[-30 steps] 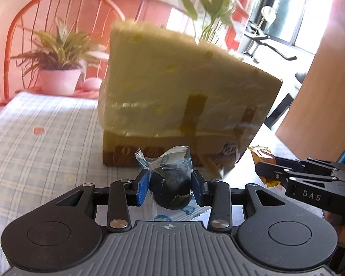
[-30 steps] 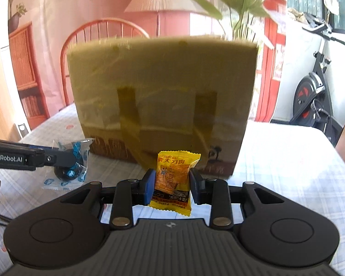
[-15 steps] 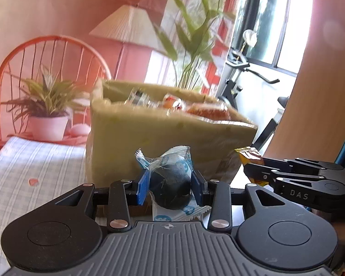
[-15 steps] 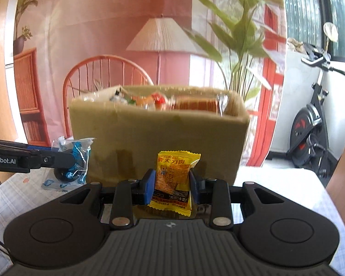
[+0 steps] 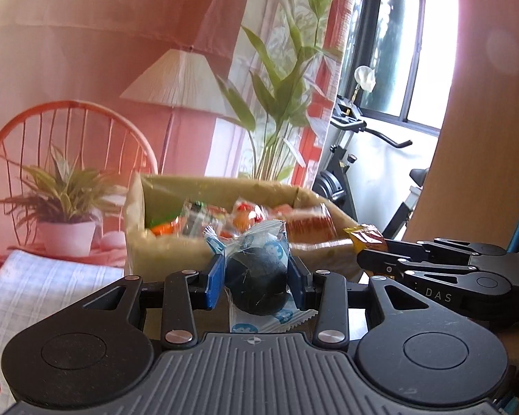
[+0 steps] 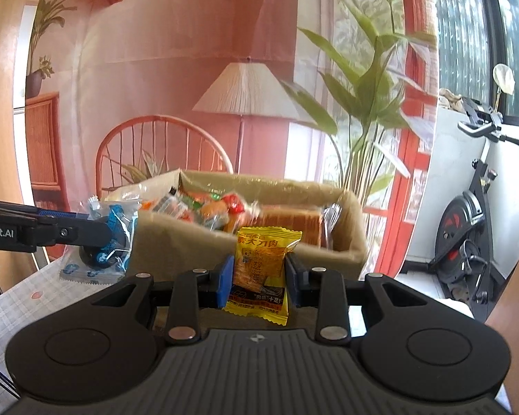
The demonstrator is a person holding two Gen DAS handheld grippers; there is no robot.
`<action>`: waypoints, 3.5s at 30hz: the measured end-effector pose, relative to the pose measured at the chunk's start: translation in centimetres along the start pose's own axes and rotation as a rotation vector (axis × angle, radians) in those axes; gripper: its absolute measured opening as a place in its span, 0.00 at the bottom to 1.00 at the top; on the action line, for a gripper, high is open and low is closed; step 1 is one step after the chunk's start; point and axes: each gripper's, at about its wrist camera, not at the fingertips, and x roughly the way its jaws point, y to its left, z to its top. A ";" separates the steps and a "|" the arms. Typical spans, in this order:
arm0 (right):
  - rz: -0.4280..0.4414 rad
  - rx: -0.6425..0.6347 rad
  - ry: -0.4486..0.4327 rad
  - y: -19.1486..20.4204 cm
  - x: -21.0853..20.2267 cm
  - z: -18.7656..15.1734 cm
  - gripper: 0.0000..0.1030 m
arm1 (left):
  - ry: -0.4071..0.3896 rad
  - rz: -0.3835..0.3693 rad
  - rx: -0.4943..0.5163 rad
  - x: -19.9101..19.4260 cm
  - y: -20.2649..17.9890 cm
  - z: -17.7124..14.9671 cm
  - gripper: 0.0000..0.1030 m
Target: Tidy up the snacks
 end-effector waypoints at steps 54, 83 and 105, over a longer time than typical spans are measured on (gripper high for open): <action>-0.012 0.106 -0.024 -0.8 3.2 7.8 1.00 | -0.022 0.219 0.112 0.7 0.5 9.4 0.91; -0.078 0.144 -0.073 2.0 -7.5 10.2 1.00 | -0.095 0.293 0.122 -8.9 -3.0 9.8 0.92; -0.098 0.148 -0.070 2.2 -7.5 10.3 1.00 | -0.088 0.291 0.092 -9.0 -2.8 9.4 0.92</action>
